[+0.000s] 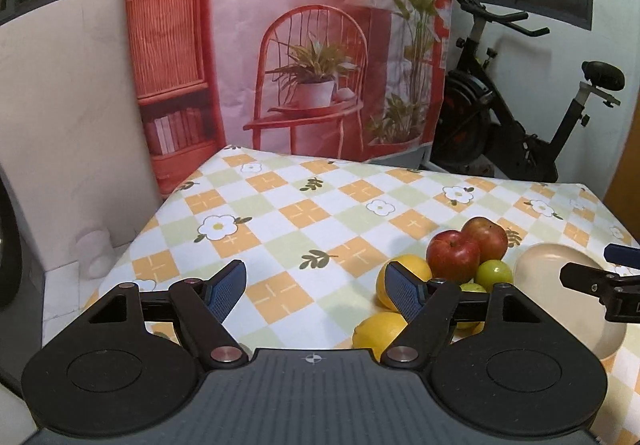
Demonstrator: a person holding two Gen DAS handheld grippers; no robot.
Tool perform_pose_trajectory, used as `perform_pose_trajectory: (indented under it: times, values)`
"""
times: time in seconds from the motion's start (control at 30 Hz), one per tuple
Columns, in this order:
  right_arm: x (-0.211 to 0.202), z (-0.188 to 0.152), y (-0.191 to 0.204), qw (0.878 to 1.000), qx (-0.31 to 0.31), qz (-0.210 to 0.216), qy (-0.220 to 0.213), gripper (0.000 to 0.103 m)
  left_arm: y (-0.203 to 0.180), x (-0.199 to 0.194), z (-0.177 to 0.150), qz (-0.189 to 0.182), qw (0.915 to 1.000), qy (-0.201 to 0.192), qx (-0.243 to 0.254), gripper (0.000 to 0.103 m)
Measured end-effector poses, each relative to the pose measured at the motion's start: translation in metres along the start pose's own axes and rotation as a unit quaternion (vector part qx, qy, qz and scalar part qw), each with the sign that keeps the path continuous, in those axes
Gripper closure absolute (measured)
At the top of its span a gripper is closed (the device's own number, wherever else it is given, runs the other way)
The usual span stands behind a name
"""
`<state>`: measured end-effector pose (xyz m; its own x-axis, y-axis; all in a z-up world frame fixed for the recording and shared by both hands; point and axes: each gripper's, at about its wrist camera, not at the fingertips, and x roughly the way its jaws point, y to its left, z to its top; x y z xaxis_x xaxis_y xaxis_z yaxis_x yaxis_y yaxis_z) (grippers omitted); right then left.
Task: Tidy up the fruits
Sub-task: 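Move both tools down toward the tangerines in the fruit pile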
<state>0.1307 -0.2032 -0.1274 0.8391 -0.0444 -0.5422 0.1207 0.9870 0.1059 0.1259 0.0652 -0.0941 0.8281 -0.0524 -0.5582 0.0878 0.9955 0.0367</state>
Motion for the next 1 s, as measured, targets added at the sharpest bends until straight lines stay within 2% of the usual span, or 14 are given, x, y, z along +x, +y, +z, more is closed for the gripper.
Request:
perform_pose_trajectory:
  times: [0.3, 0.47, 0.63, 0.8, 0.87, 1.0]
  values:
    - [0.0, -0.005, -0.002, 1.0, -0.017, 0.003, 0.009, 0.0, -0.004, 0.007, -0.003, -0.006, 0.9998, 0.017, -0.003, 0.023]
    - [0.0, -0.015, -0.003, 1.0, -0.011, 0.017, 0.023, 0.001, -0.016, 0.014, -0.012, 0.015, 0.999, 0.037, 0.017, 0.023]
    - [-0.004, -0.024, -0.004, 0.999, -0.012, 0.021, 0.034, 0.002, -0.025, 0.016, -0.024, -0.015, 0.9983, 0.054, 0.018, 0.024]
    - [-0.003, -0.032, -0.007, 0.998, -0.011, 0.026, 0.052, 0.01, -0.031, 0.014, -0.03, -0.03, 0.998, 0.05, 0.027, 0.032]
    - [-0.003, -0.035, -0.007, 0.998, -0.01, 0.034, 0.058, 0.018, -0.031, 0.013, -0.032, -0.033, 0.998, 0.049, 0.025, 0.036]
    - [-0.002, -0.038, -0.001, 0.996, -0.012, 0.05, 0.07, 0.024, -0.029, 0.014, -0.037, -0.045, 0.9975, 0.054, -0.004, 0.041]
